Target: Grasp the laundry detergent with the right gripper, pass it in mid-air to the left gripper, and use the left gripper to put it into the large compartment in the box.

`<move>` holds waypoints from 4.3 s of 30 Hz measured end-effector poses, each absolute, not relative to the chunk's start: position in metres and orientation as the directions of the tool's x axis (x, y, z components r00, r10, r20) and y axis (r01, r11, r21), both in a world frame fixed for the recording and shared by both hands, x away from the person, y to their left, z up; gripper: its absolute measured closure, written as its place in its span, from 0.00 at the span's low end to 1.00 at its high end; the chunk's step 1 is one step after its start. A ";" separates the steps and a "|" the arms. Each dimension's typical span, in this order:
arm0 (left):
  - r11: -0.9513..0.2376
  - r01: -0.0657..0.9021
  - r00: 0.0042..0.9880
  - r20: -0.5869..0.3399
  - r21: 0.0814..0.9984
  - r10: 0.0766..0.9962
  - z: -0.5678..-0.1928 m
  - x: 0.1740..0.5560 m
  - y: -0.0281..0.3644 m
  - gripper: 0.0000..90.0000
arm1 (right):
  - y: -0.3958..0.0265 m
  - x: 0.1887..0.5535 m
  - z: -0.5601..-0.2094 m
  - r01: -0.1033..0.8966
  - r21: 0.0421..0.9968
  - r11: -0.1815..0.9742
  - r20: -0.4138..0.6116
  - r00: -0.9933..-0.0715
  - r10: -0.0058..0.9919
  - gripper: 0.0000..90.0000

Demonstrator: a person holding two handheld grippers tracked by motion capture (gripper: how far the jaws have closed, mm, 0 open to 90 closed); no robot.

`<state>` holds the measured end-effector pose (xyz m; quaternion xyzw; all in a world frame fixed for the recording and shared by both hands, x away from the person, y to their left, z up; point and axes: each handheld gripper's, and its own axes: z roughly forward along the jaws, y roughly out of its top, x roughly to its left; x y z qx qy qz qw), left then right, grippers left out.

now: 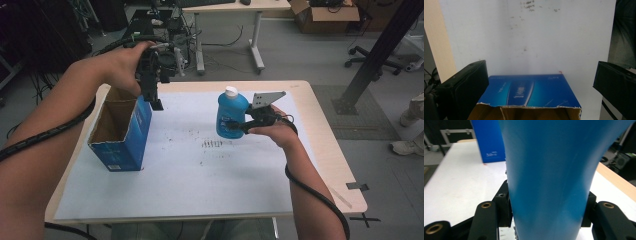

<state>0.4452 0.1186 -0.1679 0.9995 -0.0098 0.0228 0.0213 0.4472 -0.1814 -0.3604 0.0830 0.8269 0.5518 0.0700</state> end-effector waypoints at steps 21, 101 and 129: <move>-0.998 -0.040 0.999 0.017 0.042 -0.039 -0.176 0.427 0.103 0.00 | -0.167 0.411 -0.350 -0.006 0.916 0.402 -0.038 -0.997 0.072 0.50; -0.992 -0.098 0.995 -0.002 0.075 -0.098 -0.222 0.383 0.063 0.00 | -0.075 0.388 -0.387 -0.034 0.938 0.344 -0.026 -0.999 -0.029 0.51; -0.995 -0.099 0.995 0.003 0.017 -0.099 -0.236 0.376 0.053 0.00 | -0.067 0.387 -0.382 -0.031 0.936 0.351 -0.019 -0.999 -0.036 0.51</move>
